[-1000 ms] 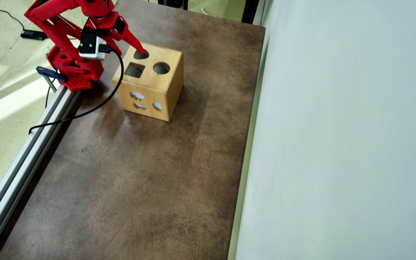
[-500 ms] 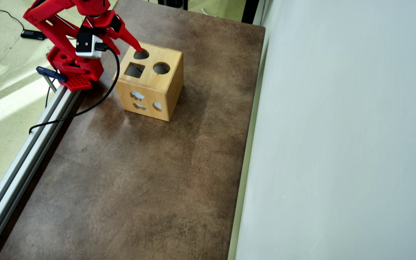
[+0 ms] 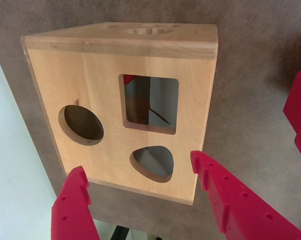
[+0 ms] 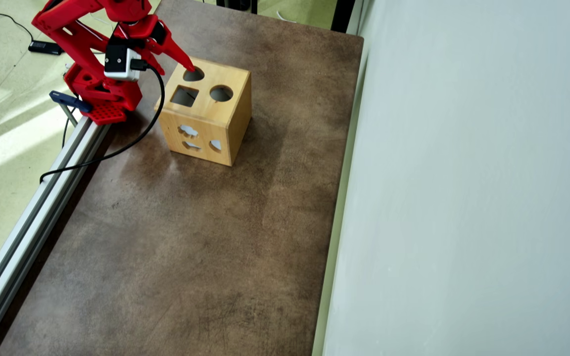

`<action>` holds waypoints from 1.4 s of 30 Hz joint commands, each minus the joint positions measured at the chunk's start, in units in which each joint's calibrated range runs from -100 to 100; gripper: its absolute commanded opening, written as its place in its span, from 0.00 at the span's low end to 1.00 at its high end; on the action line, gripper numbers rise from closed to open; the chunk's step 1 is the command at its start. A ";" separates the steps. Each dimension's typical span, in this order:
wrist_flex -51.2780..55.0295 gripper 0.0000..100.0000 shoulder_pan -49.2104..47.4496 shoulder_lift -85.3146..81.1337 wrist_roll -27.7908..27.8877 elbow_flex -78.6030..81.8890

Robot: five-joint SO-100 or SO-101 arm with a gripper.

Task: Pick and place the red cube on the square hole

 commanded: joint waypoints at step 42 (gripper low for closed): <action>-0.63 0.32 -0.29 -1.07 0.34 -0.24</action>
